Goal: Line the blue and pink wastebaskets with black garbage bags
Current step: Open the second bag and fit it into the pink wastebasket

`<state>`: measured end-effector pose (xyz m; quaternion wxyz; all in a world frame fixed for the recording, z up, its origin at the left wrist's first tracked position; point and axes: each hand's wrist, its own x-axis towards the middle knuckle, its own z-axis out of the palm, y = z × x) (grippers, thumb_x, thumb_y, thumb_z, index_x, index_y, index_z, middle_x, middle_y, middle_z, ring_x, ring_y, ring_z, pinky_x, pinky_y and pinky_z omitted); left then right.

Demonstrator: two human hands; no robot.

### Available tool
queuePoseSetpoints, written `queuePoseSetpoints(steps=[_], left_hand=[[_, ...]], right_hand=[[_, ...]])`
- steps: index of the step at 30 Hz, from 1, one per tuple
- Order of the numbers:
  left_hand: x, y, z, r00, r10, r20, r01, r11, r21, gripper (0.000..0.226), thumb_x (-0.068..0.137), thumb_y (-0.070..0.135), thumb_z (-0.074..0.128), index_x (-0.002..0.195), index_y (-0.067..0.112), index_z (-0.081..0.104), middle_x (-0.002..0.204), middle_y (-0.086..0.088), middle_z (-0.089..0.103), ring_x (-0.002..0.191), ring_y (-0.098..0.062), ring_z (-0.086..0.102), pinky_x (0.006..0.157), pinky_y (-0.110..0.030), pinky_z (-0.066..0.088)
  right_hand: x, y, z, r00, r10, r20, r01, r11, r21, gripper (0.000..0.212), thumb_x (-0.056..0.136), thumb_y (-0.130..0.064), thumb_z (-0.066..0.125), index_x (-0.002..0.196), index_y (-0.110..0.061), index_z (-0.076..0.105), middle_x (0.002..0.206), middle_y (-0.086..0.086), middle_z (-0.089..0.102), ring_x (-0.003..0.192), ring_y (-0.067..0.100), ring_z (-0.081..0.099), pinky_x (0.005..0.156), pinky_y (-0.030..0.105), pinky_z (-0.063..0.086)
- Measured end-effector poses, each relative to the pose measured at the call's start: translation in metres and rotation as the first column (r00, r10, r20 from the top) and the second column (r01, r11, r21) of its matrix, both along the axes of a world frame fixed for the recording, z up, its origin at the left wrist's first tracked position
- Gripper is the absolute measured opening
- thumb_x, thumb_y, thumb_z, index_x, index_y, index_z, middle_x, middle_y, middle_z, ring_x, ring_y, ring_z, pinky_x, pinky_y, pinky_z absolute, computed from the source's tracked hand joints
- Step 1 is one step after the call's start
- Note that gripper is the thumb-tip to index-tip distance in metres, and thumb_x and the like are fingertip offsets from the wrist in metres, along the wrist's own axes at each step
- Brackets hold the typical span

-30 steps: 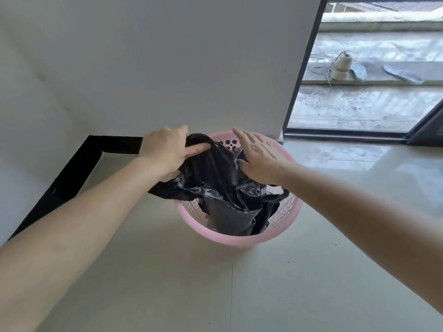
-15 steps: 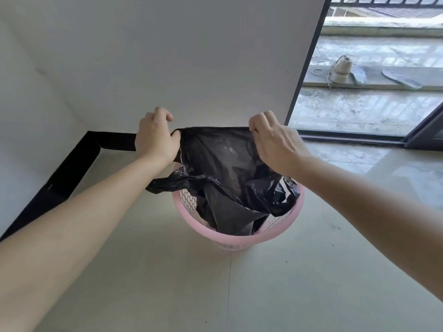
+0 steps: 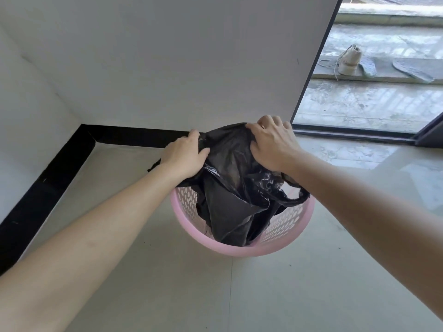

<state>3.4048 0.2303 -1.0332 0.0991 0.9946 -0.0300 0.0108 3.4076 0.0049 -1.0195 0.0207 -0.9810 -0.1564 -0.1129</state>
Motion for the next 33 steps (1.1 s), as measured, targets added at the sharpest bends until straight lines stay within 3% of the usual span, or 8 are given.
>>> queuePoseSetpoints(steps=[4, 7, 14, 19, 24, 28, 30, 33], left_hand=[[0.019, 0.009, -0.009, 0.991, 0.083, -0.100, -0.096, 0.986, -0.134, 0.032, 0.089, 0.046, 0.059, 0.102, 0.017, 0.054, 0.105, -0.009, 0.065, 0.099, -0.036, 0.059, 0.072, -0.035, 0.040], [0.028, 0.015, -0.009, 0.988, 0.091, -0.125, -0.112, 0.978, -0.175, 0.023, 0.088, 0.046, 0.061, 0.085, 0.024, 0.054, 0.098, -0.007, 0.067, 0.096, -0.035, 0.059, 0.070, -0.033, 0.037], [0.040, 0.026, -0.009, 0.990, 0.114, -0.081, -0.125, 0.980, -0.157, 0.028, 0.089, 0.044, 0.061, 0.086, 0.017, 0.056, 0.088, -0.007, 0.060, 0.086, -0.033, 0.055, 0.066, -0.033, 0.035], [0.041, 0.039, -0.004, 0.958, 0.285, -0.043, -0.287, 0.954, -0.084, 0.029, 0.092, 0.039, 0.059, 0.093, 0.010, 0.054, 0.110, -0.020, 0.063, 0.103, -0.042, 0.056, 0.071, -0.037, 0.036], [0.023, 0.025, 0.006, 0.970, 0.233, 0.073, -0.233, 0.972, 0.002, 0.044, 0.090, 0.036, 0.063, 0.120, 0.008, 0.048, 0.119, -0.020, 0.055, 0.108, -0.042, 0.053, 0.072, -0.044, 0.040], [0.004, 0.009, 0.019, 0.906, -0.032, 0.421, -0.058, 0.978, 0.199, 0.054, 0.077, 0.031, 0.072, 0.118, 0.007, 0.047, 0.116, -0.021, 0.045, 0.105, -0.040, 0.043, 0.083, -0.049, 0.037], [0.002, 0.005, 0.022, 0.877, -0.116, 0.466, 0.019, 0.978, 0.208, 0.051, 0.077, 0.030, 0.070, 0.119, 0.008, 0.048, 0.114, -0.020, 0.045, 0.102, -0.039, 0.043, 0.082, -0.049, 0.038], [0.008, 0.015, 0.018, 0.974, 0.047, 0.221, -0.044, 0.999, -0.018, 0.051, 0.083, 0.032, 0.065, 0.124, 0.010, 0.047, 0.122, -0.019, 0.045, 0.109, -0.040, 0.047, 0.087, -0.048, 0.043]], right_hand=[[0.023, -0.005, -0.008, 0.970, -0.101, -0.220, 0.126, 0.987, 0.104, 0.050, 0.093, -0.039, 0.042, 0.141, -0.028, 0.041, 0.122, 0.013, 0.060, 0.109, 0.034, 0.058, 0.075, 0.038, 0.043], [0.032, -0.011, -0.011, 0.964, -0.102, -0.246, 0.149, 0.972, 0.183, 0.043, 0.091, -0.044, 0.045, 0.134, -0.036, 0.046, 0.115, 0.006, 0.068, 0.101, 0.031, 0.063, 0.067, 0.032, 0.037], [0.033, -0.020, -0.008, 0.939, -0.056, -0.340, 0.181, 0.919, 0.350, 0.036, 0.092, -0.038, 0.059, 0.127, -0.027, 0.061, 0.112, 0.002, 0.068, 0.103, 0.028, 0.061, 0.077, 0.028, 0.043], [0.025, -0.041, -0.007, 0.860, -0.213, -0.463, 0.484, 0.626, 0.611, 0.023, 0.078, -0.040, 0.074, 0.097, -0.027, 0.073, 0.090, -0.008, 0.069, 0.088, 0.015, 0.067, 0.075, 0.030, 0.057], [0.015, -0.038, -0.009, 0.944, -0.227, -0.241, 0.329, 0.722, 0.608, 0.031, 0.090, -0.045, 0.062, 0.113, -0.026, 0.072, 0.094, -0.002, 0.070, 0.090, 0.016, 0.064, 0.082, 0.029, 0.050], [0.012, -0.029, -0.005, 0.960, -0.267, -0.087, 0.269, 0.788, 0.554, 0.034, 0.098, -0.041, 0.048, 0.098, -0.019, 0.074, 0.089, 0.004, 0.065, 0.090, 0.022, 0.057, 0.075, 0.030, 0.040], [0.018, -0.026, -0.001, 0.918, -0.319, -0.237, 0.396, 0.683, 0.613, 0.037, 0.095, -0.036, 0.048, 0.087, -0.009, 0.071, 0.080, 0.007, 0.065, 0.083, 0.024, 0.060, 0.070, 0.036, 0.047], [0.027, -0.032, 0.007, 0.740, -0.286, -0.609, 0.672, 0.350, 0.653, 0.027, 0.091, -0.023, 0.054, 0.095, 0.000, 0.069, 0.084, 0.013, 0.069, 0.073, 0.024, 0.064, 0.067, 0.042, 0.059]])
